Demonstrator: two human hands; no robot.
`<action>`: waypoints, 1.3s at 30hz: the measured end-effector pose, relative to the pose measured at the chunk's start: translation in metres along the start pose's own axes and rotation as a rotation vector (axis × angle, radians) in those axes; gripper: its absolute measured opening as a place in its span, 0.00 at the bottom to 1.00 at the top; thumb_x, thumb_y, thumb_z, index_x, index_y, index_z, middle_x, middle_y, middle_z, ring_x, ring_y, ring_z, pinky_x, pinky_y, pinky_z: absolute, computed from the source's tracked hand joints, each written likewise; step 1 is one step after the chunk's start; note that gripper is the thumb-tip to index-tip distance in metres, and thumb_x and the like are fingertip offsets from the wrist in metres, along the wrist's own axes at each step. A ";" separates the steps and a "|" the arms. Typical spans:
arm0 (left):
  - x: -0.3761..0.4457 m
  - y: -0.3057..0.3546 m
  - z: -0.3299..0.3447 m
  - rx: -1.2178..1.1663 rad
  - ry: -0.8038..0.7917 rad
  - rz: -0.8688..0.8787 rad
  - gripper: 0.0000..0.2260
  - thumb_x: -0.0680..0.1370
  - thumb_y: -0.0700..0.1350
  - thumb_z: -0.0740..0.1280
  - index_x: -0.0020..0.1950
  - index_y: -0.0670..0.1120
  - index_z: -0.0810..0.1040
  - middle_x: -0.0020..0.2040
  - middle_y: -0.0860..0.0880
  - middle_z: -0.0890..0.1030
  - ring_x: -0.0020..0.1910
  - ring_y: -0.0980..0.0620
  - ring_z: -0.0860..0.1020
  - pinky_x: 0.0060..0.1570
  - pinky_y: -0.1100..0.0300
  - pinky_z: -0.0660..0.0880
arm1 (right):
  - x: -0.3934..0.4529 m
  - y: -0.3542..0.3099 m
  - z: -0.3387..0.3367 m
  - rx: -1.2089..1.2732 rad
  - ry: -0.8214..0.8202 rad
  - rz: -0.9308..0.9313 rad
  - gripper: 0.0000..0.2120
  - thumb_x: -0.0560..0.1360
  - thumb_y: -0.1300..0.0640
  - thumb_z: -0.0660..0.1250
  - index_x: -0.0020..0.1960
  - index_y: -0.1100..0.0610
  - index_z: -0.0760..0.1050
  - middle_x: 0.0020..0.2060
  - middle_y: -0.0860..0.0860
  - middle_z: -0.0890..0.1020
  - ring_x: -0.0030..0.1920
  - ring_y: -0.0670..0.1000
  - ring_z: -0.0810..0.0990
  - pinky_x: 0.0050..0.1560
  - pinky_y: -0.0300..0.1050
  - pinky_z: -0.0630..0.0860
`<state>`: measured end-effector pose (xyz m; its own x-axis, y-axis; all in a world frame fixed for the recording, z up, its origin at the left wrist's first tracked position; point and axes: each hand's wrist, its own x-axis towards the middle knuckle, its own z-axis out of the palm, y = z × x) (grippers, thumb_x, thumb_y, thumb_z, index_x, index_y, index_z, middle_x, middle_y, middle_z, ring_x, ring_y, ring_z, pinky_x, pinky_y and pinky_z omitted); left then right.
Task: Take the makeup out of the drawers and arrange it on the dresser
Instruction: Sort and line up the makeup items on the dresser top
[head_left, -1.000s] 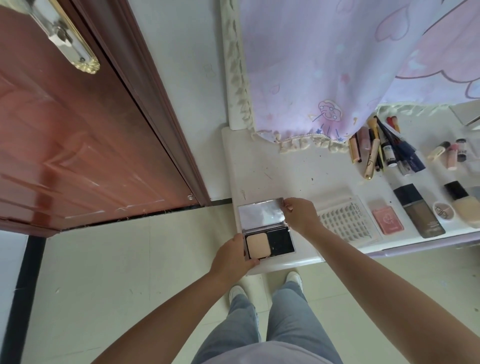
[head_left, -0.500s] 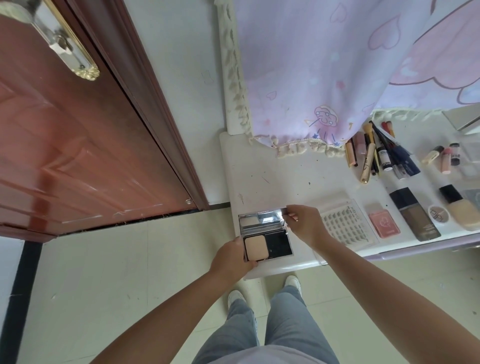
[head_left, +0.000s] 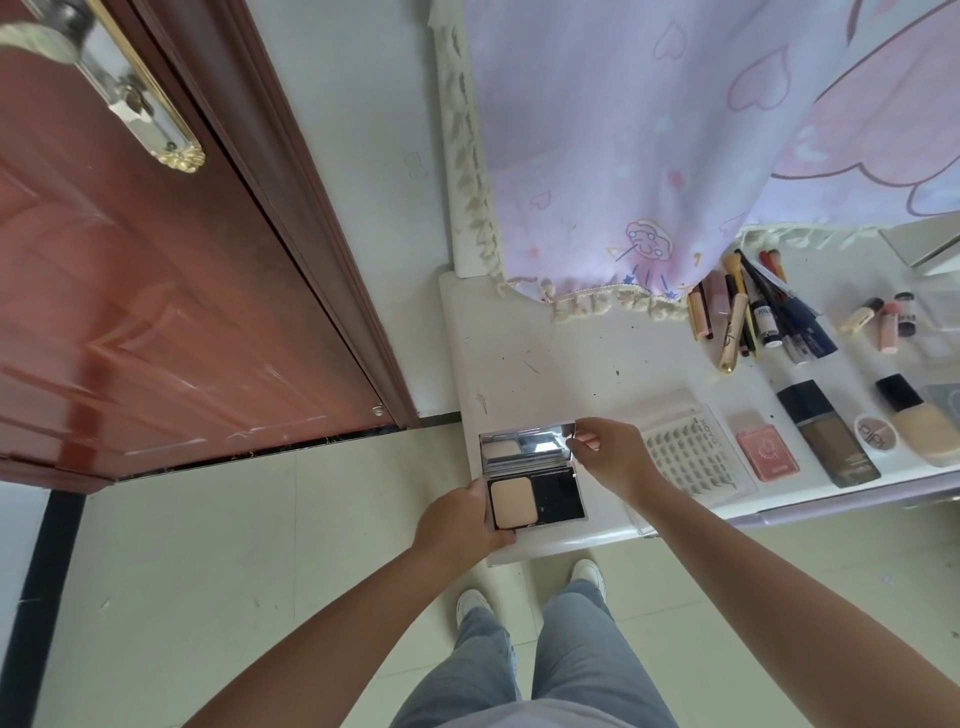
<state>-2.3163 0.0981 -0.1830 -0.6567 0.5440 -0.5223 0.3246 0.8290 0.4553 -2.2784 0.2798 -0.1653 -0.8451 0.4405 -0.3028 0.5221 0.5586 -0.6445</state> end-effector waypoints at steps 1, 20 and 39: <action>0.000 -0.001 0.000 0.003 -0.010 0.000 0.27 0.73 0.54 0.69 0.68 0.46 0.66 0.59 0.47 0.77 0.56 0.49 0.76 0.50 0.62 0.72 | -0.001 0.000 -0.001 0.012 -0.008 0.013 0.10 0.74 0.65 0.63 0.54 0.65 0.78 0.50 0.60 0.83 0.51 0.57 0.81 0.51 0.34 0.69; 0.034 0.045 -0.008 0.076 0.732 0.629 0.07 0.69 0.45 0.58 0.47 0.47 0.68 0.38 0.46 0.79 0.42 0.55 0.67 0.39 0.65 0.69 | -0.016 0.080 -0.082 -0.958 -0.506 -0.161 0.53 0.64 0.40 0.72 0.74 0.48 0.39 0.64 0.50 0.25 0.70 0.54 0.27 0.71 0.57 0.34; 0.016 0.111 -0.011 -0.689 -0.051 0.115 0.43 0.69 0.41 0.74 0.75 0.49 0.49 0.64 0.54 0.65 0.61 0.56 0.70 0.53 0.66 0.73 | 0.007 0.042 -0.136 -0.508 -0.545 -0.352 0.43 0.63 0.46 0.74 0.70 0.49 0.54 0.66 0.47 0.61 0.68 0.49 0.58 0.69 0.45 0.58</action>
<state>-2.2982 0.1969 -0.1327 -0.6056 0.6428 -0.4690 -0.1265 0.5042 0.8543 -2.2471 0.4017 -0.0993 -0.8377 -0.1498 -0.5251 0.0937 0.9080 -0.4084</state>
